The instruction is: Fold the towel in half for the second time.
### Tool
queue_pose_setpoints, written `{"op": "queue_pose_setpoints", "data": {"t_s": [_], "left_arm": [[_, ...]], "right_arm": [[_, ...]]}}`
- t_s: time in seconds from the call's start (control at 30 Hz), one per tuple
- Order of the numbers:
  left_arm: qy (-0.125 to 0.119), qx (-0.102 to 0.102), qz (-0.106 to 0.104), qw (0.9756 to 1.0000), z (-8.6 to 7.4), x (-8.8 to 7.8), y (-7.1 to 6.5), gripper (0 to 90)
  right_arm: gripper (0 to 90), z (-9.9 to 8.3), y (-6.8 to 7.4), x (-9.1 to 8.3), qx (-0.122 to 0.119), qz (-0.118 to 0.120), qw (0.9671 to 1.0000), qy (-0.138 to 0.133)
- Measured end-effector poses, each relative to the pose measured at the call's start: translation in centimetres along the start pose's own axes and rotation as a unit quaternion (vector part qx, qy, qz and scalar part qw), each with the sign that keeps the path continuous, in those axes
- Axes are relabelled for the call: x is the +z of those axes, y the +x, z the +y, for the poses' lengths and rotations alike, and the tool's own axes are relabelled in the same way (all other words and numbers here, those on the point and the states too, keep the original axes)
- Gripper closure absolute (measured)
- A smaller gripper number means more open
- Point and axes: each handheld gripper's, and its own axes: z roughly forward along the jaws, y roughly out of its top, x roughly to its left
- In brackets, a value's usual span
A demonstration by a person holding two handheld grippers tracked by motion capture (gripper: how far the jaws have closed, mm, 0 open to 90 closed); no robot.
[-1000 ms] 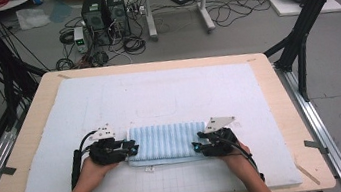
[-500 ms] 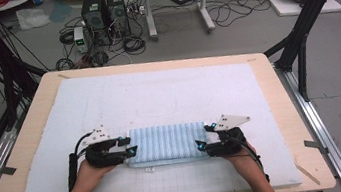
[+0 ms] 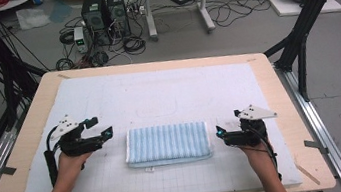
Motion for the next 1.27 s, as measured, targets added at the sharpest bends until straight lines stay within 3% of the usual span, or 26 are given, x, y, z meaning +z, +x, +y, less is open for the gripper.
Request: {"op": "queue_pose_setpoints", "data": {"t_s": [0.27,0.7,1.27], "left_arm": [[-0.005,0.010,-0.002,0.9999,0.1,-0.7,0.4,25.1],[0.003,0.019,-0.012,0.9997,-0.6,-0.5,-0.4,25.3],[0.006,0.018,-0.009,0.9998,-0.7,-0.3,-0.3,25.4]], "right_arm": [[11.1,-0.4,-1.3,-1.1,0.014,-0.010,0.9999,-0.002],[11.1,-0.3,-1.1,-1.5,0.013,-0.018,0.9998,-0.005],[11.2,-0.6,-1.2,-1.5,0.017,-0.018,0.9997,-0.004]]}}
